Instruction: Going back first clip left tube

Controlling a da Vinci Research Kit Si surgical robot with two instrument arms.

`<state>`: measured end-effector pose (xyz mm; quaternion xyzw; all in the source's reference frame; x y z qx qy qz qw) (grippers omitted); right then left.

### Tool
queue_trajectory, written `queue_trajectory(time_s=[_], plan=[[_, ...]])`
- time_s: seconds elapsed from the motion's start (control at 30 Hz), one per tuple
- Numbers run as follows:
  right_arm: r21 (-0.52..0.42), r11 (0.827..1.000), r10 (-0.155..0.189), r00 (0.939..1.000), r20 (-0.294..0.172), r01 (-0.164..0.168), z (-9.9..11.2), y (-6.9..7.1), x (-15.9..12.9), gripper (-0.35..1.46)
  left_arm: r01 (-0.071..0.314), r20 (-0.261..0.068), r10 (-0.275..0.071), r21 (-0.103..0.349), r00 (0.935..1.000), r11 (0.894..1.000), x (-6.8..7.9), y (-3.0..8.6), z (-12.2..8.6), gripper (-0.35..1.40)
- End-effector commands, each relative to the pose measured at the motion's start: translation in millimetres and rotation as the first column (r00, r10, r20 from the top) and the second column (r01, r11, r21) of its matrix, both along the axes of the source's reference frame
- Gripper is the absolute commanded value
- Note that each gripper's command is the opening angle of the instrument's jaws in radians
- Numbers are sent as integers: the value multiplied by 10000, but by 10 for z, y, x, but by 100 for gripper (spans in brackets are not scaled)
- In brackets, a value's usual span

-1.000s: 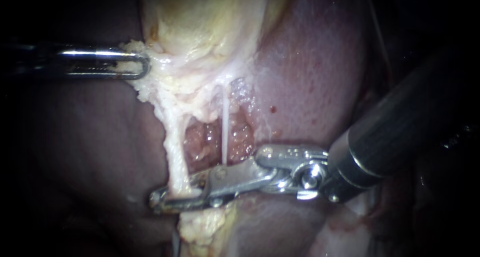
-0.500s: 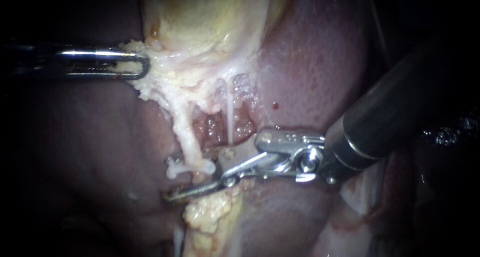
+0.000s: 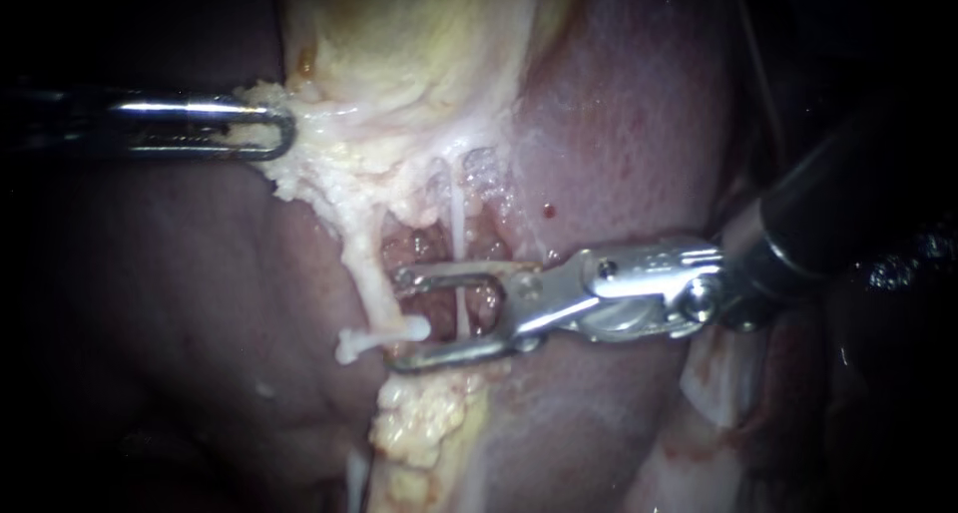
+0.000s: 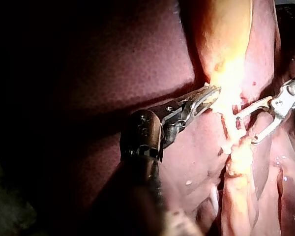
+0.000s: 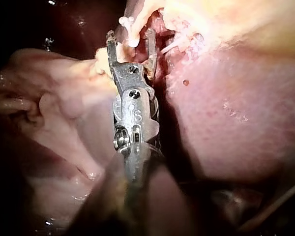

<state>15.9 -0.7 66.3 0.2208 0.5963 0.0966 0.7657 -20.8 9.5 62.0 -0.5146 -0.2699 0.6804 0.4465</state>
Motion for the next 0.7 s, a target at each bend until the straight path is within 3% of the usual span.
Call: queue_trajectory(time_s=[0.03,0.27,0.47,0.7], plan=[[-61,10000,-48,10000,-43,48,-5,0,-10,50,-4,7,4,-1,10000,10000,0,0,0,-35],[-558,9984,-44,9999,-112,37,-23,8,-60,50,-2,5,2,-2,10000,10000,0,0,0,-35],[-720,9973,123,9999,23,-121,-32,25,-96,50,-2,4,2,-4,10000,10000,0,0,0,-35],[-800,9968,64,9994,328,-38,-28,33,-114,50,-14,13,14,-11,10000,10000,-2,-2,2,-35]])
